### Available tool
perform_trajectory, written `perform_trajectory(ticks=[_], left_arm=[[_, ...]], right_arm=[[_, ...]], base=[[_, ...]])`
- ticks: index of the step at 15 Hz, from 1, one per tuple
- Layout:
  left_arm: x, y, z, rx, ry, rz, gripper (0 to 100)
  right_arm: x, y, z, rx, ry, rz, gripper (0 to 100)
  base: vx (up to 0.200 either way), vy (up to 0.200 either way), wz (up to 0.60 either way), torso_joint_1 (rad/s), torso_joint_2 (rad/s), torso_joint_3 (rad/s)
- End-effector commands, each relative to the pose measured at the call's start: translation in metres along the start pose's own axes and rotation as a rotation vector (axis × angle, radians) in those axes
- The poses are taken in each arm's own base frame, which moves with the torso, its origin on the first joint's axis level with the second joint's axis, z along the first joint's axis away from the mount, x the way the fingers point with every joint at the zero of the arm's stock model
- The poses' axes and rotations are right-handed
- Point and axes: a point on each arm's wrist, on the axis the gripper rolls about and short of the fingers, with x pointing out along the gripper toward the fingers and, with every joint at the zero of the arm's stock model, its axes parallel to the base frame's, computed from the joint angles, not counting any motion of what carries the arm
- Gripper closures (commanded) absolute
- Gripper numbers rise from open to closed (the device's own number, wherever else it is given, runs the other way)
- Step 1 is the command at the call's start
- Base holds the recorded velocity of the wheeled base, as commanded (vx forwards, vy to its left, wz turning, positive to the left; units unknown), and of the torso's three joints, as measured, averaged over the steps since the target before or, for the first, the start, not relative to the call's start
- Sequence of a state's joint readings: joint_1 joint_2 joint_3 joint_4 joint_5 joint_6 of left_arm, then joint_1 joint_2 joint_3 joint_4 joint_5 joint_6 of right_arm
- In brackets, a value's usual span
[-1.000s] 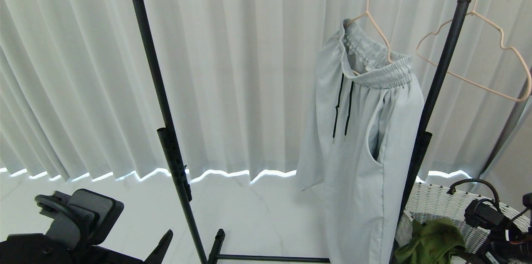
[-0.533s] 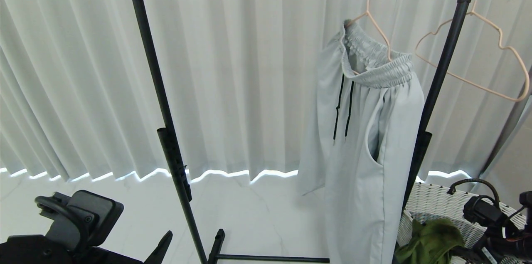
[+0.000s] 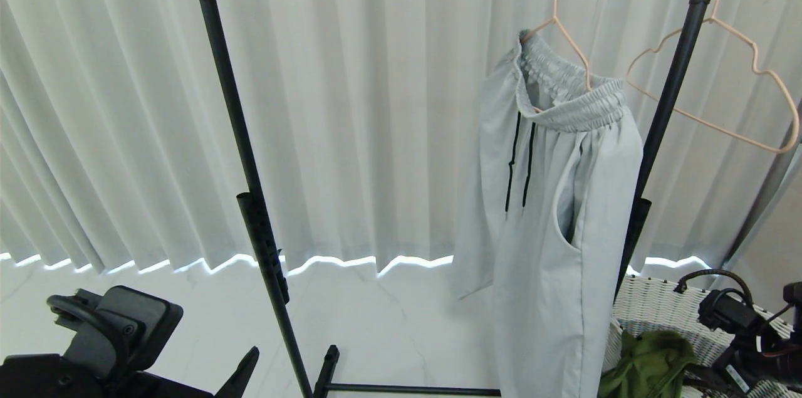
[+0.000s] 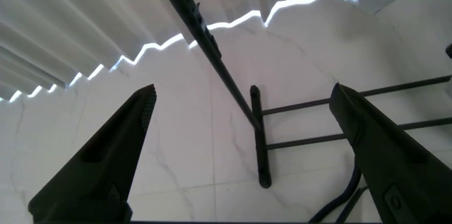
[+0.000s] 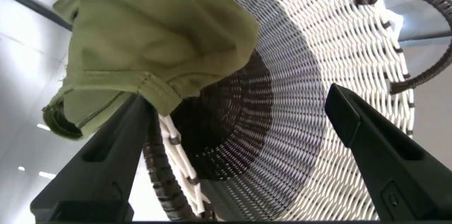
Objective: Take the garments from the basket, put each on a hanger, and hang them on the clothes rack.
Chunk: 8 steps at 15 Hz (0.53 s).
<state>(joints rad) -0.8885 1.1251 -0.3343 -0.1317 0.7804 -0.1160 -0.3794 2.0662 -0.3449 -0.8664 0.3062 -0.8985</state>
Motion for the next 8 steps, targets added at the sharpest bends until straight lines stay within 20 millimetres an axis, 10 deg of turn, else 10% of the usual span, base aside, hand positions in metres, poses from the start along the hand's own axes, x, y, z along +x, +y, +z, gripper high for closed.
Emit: perform_trajectory(ticks=[1, 6, 7, 8], left_arm=[[0.000, 0.001, 0.000, -0.004, -0.003, 0.000, 0], [-0.001, 0.001, 0.000, -0.005, -0.006, -0.001, 0], [-0.001, 0.001, 0.000, -0.006, -0.005, 0.000, 0], [-0.001, 0.001, 0.001, -0.007, -0.006, 0.000, 0]], right_arm=[[0.000, -0.002, 0.001, -0.002, -0.003, -0.008, 0], [0.011, -0.001, -0.003, -0.009, -0.008, -0.012, 0], [0.012, -0.001, -0.003, -0.009, -0.009, -0.017, 100], [0.013, -0.001, -0.004, -0.011, -0.006, -0.017, 100]], base=[[0.000, 0.000, 0.00, 0.000, 0.00, 0.000], [0.000, 0.000, 0.00, 0.000, 0.00, 0.000], [0.000, 0.000, 0.00, 0.000, 0.00, 0.000], [0.000, 0.000, 0.00, 0.000, 0.00, 0.000]])
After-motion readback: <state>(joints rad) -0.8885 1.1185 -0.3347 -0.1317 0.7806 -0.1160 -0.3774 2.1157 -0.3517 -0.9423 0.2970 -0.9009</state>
